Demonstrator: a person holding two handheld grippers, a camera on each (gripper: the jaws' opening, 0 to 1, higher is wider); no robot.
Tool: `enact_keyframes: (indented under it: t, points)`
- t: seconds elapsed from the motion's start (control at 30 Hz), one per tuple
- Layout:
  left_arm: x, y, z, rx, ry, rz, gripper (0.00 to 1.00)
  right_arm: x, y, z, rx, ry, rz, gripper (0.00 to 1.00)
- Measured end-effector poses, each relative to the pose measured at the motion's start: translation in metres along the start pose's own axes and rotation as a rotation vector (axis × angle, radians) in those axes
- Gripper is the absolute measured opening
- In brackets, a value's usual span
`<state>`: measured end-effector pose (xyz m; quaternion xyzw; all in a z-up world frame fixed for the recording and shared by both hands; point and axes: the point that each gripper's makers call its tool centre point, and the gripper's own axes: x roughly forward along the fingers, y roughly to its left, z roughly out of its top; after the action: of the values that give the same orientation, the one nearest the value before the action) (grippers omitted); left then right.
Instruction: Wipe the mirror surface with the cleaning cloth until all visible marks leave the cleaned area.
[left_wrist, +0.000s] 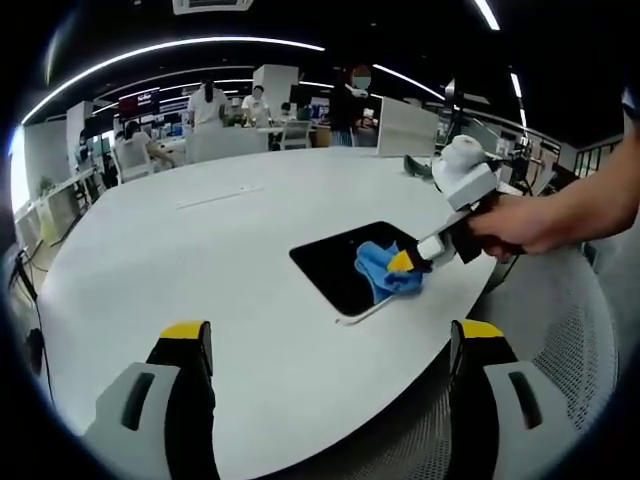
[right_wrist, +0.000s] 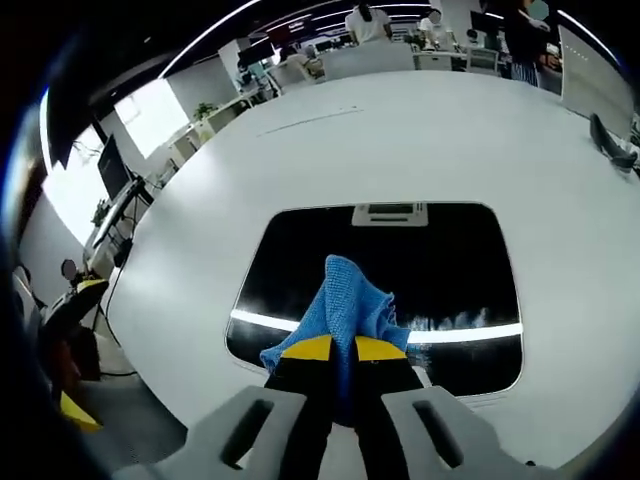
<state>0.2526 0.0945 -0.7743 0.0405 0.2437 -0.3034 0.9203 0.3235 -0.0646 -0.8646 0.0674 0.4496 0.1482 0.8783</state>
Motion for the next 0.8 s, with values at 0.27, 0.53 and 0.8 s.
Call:
enact_keyframes:
  t: [0.27,0.53,0.8]
  points:
    - [0.0,0.0,0.0,0.0,-0.002,-0.001,0.99,0.007,0.018,0.002,-0.027,-0.006,0.008,0.0]
    - [0.001,0.001,-0.001,-0.004,0.005,0.004,0.99,0.012,0.034,0.0,-0.026,0.006,0.042,0.01]
    - [0.001,0.001,-0.003,-0.002,0.016,0.007,0.98,0.015,0.048,0.0,-0.062,0.021,0.055,0.01]
